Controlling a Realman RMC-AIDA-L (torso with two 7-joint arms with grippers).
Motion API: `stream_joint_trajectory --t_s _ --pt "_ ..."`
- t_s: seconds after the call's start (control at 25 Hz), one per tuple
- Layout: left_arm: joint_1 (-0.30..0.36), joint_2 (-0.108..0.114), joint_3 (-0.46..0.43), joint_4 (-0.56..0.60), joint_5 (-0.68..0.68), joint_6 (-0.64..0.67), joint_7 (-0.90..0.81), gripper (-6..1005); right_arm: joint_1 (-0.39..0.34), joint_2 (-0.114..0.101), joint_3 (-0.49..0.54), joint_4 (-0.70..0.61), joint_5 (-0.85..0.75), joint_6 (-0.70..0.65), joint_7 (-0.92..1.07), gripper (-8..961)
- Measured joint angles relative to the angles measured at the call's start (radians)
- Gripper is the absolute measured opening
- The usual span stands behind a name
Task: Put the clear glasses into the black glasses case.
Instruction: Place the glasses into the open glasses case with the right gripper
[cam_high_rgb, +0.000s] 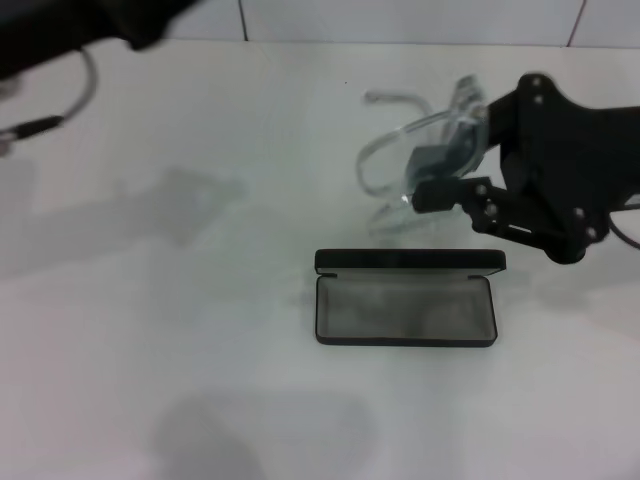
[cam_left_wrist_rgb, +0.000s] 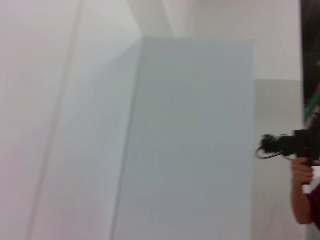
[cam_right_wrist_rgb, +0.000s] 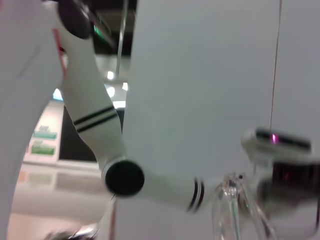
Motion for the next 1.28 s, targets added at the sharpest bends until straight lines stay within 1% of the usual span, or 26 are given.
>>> stream_joint_trajectory --t_s 0.12,0.16,0.2,0.24,0.28,0.36,0.4,0.44,0.52,0.6,0.72,0.8,0.96,1.12,1.16,1.28 --pt "0.031 0.029 -0.046 0.005 0.0 0.005 -0.025 65 0.0 0.0 -0.001 -0.167 -0.1 0.021 0.262 113" --pt "0.039 0.039 -0.056 0.007 0.0 0.006 -0.035 65 0.012 0.0 -0.008 -0.359 -0.233 0.029 0.502 113" --pt "0.049 0.047 -0.062 0.009 0.0 0.008 -0.044 65 0.018 -0.001 -0.012 -0.411 -0.276 0.028 0.569 113" --pt "0.056 0.054 -0.065 0.011 0.0 0.008 -0.047 66 0.036 -0.001 -0.026 -0.48 -0.349 0.02 0.678 113" --pt "0.064 0.06 -0.067 0.013 0.0 0.009 -0.051 66 0.036 -0.001 -0.026 -0.48 -0.349 0.02 0.678 113" --pt "0.077 0.067 -0.072 0.014 0.0 0.009 -0.053 66 0.088 -0.002 -0.07 -0.6 -0.501 -0.001 0.873 113" --pt "0.083 0.069 -0.076 0.014 0.002 0.009 -0.054 66 0.113 -0.002 -0.088 -0.621 -0.551 -0.009 0.93 113" --pt "0.089 0.07 -0.084 0.014 0.005 0.009 -0.054 66 0.154 -0.001 -0.128 -0.641 -0.624 -0.022 1.002 113" --pt "0.096 0.07 -0.091 0.014 0.009 0.009 -0.052 66 0.21 0.003 -0.202 -0.627 -0.701 -0.034 1.074 114" --pt "0.099 0.071 -0.093 0.014 0.012 0.009 -0.048 67 0.263 0.007 -0.3 -0.587 -0.767 -0.03 1.137 114" --pt "0.1 0.074 -0.093 0.013 0.012 0.008 -0.046 67 0.331 0.014 -0.436 -0.513 -0.833 0.019 1.195 114" --pt "0.107 0.077 -0.094 0.013 0.013 0.007 -0.046 67 0.366 0.016 -0.513 -0.477 -0.853 0.062 1.227 114" --pt "0.129 0.082 -0.096 0.014 0.013 0.007 -0.043 68 0.404 0.016 -0.613 -0.456 -0.875 0.147 1.276 114" --pt "0.154 0.089 -0.097 0.011 0.014 0.007 -0.026 68 0.412 0.016 -0.652 -0.443 -0.876 0.2 1.298 114" --pt "0.161 0.09 -0.097 0.011 0.014 0.008 -0.021 68 0.416 0.016 -0.683 -0.424 -0.874 0.237 1.318 114" --pt "0.177 0.091 -0.097 0.009 0.015 0.008 -0.004 68 0.42 0.016 -0.713 -0.406 -0.874 0.269 1.339 114"
